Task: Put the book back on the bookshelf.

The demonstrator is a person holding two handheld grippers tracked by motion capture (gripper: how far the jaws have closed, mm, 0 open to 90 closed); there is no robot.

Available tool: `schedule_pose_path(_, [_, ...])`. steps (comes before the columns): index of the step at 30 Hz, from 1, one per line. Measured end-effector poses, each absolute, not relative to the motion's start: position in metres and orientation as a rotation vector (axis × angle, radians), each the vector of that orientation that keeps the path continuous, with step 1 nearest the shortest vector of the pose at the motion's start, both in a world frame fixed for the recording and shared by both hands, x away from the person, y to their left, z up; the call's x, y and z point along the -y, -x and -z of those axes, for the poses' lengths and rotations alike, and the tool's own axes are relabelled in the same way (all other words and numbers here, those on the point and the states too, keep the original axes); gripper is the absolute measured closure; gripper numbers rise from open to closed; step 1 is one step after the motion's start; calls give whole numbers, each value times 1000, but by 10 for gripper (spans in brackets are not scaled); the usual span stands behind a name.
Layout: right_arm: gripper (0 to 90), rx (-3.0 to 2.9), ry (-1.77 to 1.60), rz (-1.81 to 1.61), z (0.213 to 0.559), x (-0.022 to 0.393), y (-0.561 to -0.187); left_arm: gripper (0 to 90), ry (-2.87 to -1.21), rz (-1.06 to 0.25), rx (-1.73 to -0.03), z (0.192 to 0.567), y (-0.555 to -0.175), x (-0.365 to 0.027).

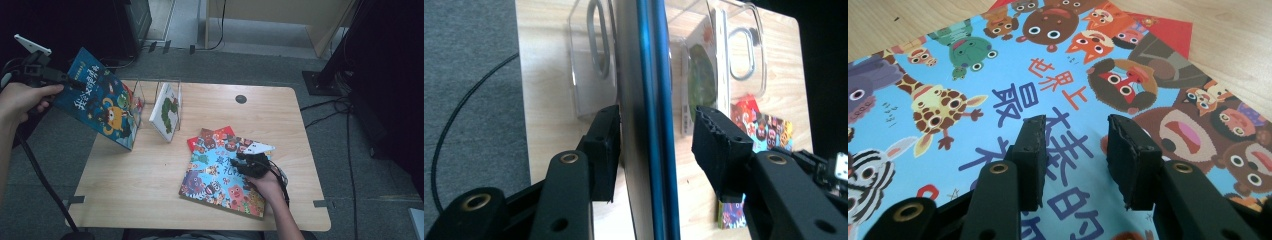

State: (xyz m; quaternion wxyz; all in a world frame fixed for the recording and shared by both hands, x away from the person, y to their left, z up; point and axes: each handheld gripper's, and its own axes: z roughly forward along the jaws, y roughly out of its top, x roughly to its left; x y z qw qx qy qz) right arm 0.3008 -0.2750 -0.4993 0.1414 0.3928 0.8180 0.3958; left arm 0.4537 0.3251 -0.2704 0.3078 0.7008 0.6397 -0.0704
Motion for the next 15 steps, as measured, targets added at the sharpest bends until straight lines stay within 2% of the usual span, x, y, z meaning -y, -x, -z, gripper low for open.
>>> schedule_pose_path(15, [601, -2295, -1184, -1210, 493, 290, -307, 489, -1833, 103, -1687, 283, -387, -329])
